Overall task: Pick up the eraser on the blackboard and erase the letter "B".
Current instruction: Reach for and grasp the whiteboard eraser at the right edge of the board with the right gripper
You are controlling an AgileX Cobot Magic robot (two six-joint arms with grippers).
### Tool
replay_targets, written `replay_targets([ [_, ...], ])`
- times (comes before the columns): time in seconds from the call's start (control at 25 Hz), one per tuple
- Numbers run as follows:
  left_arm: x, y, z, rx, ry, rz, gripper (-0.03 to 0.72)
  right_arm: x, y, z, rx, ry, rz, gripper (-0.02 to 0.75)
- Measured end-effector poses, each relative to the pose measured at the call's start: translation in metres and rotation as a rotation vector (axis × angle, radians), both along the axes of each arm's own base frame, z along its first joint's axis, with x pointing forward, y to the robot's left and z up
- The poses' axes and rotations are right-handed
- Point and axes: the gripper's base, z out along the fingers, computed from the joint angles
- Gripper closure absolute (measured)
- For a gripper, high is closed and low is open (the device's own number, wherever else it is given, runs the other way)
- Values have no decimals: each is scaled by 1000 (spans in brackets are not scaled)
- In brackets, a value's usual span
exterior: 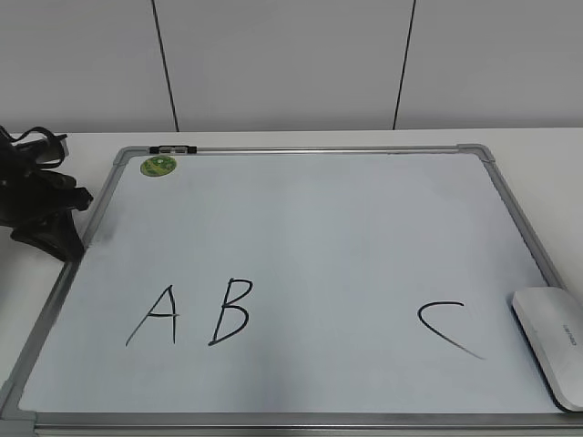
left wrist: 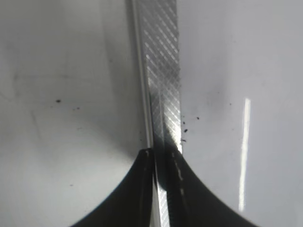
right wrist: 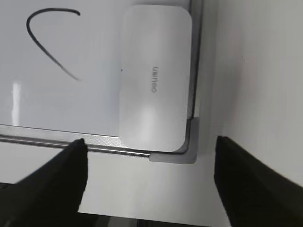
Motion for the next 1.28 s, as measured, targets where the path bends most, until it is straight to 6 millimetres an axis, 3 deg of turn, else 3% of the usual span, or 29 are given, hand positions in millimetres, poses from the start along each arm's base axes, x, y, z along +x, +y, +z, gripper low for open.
replay_targets([
  [0.32, 0, 0, 0, -3, 0, 2, 653, 22, 6, -29, -13, 122, 27, 115],
  [0.68, 0, 0, 0, -3, 0, 2, 653, 44, 6, -55, -18, 124, 17, 115],
  [0.96, 0, 0, 0, -3, 0, 2, 653, 56, 5, -78, -22, 158, 11, 114],
  [1.28, 0, 0, 0, -2, -2, 2, 653, 62, 5, -90, -22, 170, 2, 115],
])
